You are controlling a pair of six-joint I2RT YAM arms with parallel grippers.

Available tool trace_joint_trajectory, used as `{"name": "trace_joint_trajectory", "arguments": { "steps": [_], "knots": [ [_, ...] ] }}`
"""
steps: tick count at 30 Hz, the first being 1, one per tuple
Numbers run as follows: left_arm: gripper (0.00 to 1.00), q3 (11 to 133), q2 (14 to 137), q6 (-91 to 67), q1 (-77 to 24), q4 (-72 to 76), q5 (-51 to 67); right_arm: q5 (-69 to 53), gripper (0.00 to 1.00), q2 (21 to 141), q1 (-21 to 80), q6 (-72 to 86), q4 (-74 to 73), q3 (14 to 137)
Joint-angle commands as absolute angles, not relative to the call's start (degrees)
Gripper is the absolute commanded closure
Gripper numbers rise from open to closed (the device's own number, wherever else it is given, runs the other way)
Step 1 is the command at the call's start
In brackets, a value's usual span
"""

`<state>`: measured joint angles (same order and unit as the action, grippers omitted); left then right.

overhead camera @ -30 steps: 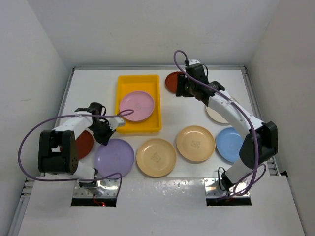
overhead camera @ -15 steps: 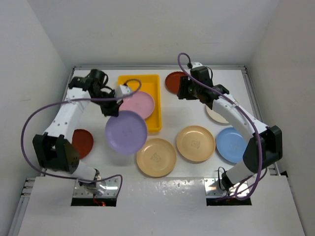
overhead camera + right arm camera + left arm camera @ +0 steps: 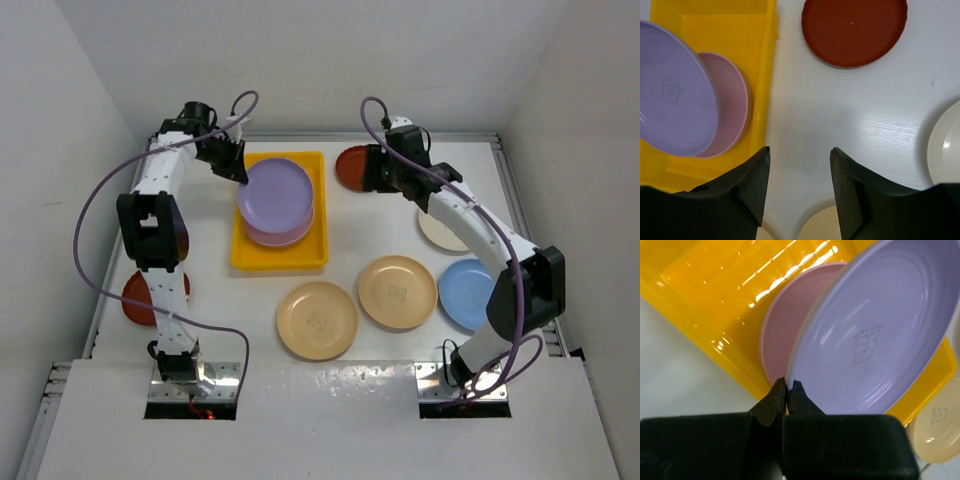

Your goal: Place the plates into the plastic bin on the countertop

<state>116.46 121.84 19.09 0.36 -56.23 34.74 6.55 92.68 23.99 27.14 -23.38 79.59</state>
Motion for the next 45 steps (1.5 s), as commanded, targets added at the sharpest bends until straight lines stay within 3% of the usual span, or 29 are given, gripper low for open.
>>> {"name": "trace_joint_trajectory", "arguments": {
  "steps": [1, 15, 18, 22, 26, 34, 37, 45],
  "knots": [
    [1.0, 119.88, 123.13, 12.49, 0.18, -55.11, 35.61, 9.14, 0.49, 93.25, 23.73, 27.33, -23.99, 82.62],
    [0.99, 113.2, 123.93, 15.99, -3.16, -52.73, 23.65, 10.28, 0.49, 94.22, 23.47, 28.56, -26.45, 83.23],
    [0.91, 112.59, 124.45, 16.0, -3.69, -52.73, 23.03, 10.11, 0.48, 93.87, 23.64, 28.65, -26.89, 82.79],
    [0.65, 112.59, 125.6, 16.0, -3.69, -52.73, 21.27, 10.37, 0.47, 93.25, 23.64, 28.92, -27.77, 82.0],
    [0.53, 113.73, 125.07, 17.22, -4.22, -52.73, 19.17, 10.72, 0.43, 92.02, 23.64, 29.09, -28.91, 80.07],
    [0.51, 114.35, 123.14, 17.75, -5.27, -52.73, 17.93, 8.89, 0.42, 87.64, 21.36, 31.11, -33.48, 74.63],
    [0.51, 115.48, 121.29, 17.75, -5.27, -52.73, 17.93, 4.86, 0.32, 84.73, 16.89, 35.75, -36.29, 66.56],
    [0.5, 115.49, 117.07, 15.73, -4.04, -52.73, 20.03, 5.36, 0.32, 81.81, 9.58, 33.41, -36.76, 49.5]
  ]
}}
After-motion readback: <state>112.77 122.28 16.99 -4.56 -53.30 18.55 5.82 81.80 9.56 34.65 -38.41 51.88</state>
